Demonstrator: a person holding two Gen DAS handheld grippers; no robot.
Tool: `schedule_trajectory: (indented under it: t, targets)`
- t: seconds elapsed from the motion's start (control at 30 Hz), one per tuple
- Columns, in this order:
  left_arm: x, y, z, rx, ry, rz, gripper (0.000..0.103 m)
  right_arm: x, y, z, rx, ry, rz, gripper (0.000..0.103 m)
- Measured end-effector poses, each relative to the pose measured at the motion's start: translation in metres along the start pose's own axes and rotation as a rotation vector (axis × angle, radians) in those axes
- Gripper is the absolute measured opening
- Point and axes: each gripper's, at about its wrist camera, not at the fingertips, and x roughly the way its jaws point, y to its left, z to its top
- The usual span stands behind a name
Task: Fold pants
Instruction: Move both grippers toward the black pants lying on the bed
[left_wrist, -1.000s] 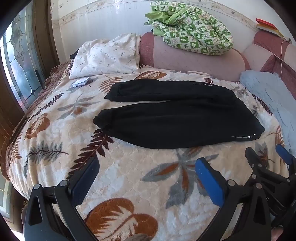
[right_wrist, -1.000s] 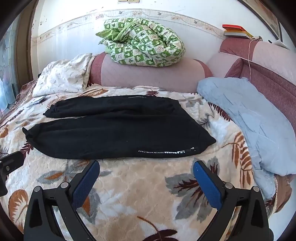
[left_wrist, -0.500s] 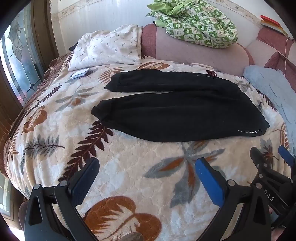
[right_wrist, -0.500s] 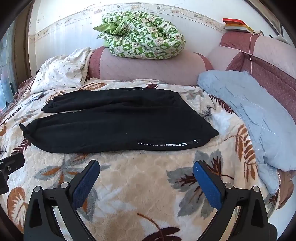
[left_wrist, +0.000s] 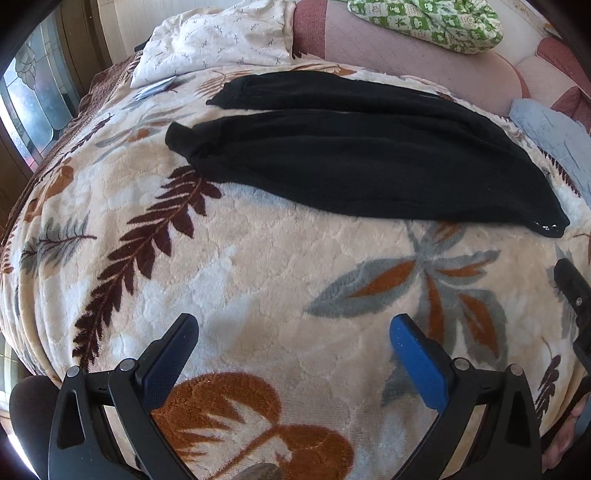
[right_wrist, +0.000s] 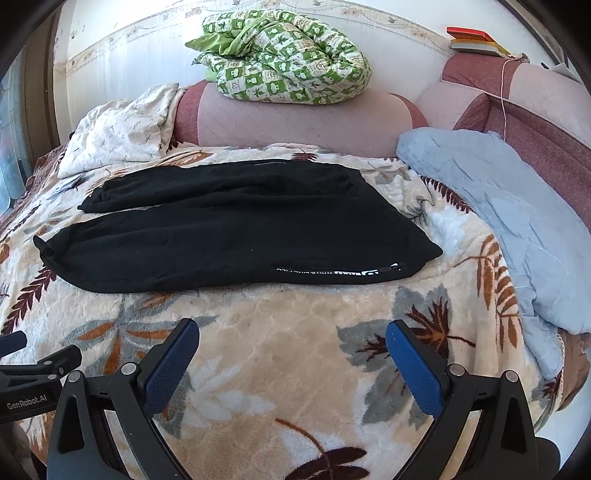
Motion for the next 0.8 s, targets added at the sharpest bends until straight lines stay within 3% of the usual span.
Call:
schedule_trajectory:
  t: [0.2, 0.47, 0.8]
  targets:
    - [0.004, -0.002, -0.004, 0.002, -0.017, 0.011, 0.103, 0.004, 0.003, -0.001, -0.006, 0.012, 0.003, 0.103]
    - [0.005, 0.004, -0.006, -0.026, -0.036, -0.026, 0.103, 0.009, 0.002, -0.004, -0.001, 0.027, 0.008, 0.103]
    - [0.005, -0.001, -0.004, 0.01, -0.01, -0.005, 0.103, 0.017, -0.001, -0.009, 0.011, 0.048, 0.013, 0.103]
